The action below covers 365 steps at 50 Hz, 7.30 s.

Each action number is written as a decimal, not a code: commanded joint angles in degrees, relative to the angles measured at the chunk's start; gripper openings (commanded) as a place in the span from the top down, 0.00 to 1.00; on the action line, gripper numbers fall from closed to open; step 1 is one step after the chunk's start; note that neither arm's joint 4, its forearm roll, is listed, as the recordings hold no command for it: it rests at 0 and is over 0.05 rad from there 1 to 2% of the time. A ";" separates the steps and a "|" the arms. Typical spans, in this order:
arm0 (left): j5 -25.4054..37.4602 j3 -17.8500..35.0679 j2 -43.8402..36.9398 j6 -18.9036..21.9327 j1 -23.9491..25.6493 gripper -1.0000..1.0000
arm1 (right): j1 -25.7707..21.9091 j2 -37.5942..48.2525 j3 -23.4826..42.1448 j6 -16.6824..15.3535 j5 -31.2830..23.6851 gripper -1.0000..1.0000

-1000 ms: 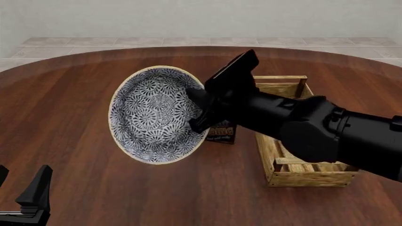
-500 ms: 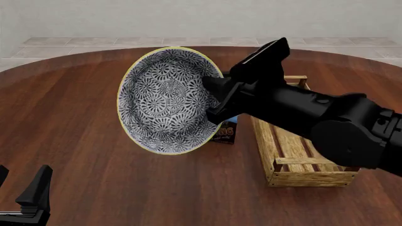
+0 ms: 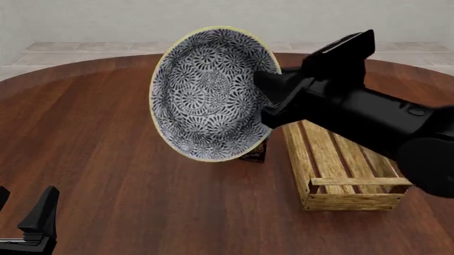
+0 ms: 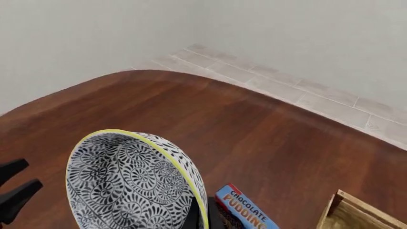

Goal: Pick up the bowl on the left and put it in the tray.

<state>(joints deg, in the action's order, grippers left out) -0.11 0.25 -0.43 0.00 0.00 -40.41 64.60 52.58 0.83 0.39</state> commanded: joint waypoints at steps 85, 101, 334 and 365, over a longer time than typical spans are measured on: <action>0.00 0.00 0.00 0.00 0.00 0.00 | 23.29 -14.73 -8.68 22.77 -1.51 1.00; 0.00 0.00 0.00 0.00 0.00 0.00 | 22.55 -10.31 -10.68 30.35 -0.04 1.00; 0.00 0.00 0.00 0.00 0.00 0.00 | 42.55 22.19 -17.75 49.35 14.35 1.00; 0.00 0.00 0.00 0.00 0.00 0.00 | 43.35 26.67 -16.76 49.35 16.27 1.00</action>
<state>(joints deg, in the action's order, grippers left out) -0.11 0.25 -0.43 0.00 0.00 2.54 89.33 35.86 49.74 16.03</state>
